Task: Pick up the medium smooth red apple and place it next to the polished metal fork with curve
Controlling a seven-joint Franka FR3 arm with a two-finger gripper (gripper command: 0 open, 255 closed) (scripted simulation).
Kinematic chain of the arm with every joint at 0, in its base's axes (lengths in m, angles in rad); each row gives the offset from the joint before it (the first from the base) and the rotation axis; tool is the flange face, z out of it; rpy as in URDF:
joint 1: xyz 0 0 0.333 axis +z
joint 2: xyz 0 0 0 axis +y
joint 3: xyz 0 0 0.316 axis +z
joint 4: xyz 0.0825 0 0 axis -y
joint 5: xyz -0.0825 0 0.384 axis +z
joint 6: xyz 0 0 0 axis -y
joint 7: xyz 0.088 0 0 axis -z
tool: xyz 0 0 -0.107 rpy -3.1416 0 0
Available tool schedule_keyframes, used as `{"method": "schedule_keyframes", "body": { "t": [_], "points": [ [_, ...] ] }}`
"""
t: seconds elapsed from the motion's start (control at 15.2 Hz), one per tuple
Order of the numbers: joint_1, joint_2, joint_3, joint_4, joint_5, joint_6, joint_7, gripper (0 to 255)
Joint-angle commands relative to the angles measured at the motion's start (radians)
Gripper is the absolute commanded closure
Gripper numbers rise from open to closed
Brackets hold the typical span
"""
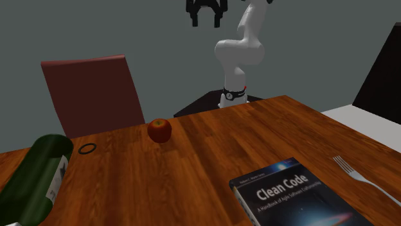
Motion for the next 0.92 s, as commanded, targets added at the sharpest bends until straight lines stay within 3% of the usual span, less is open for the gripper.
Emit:
{"method": "schedule_keyframes", "body": {
  "t": [0.0,0.86],
  "points": [
    [0.000,0.000,0.000,0.000,0.000,0.000,0.000,0],
    [0.036,0.386,-0.054,-0.010,-0.008,0.379,-0.133,0]
  ]
}}
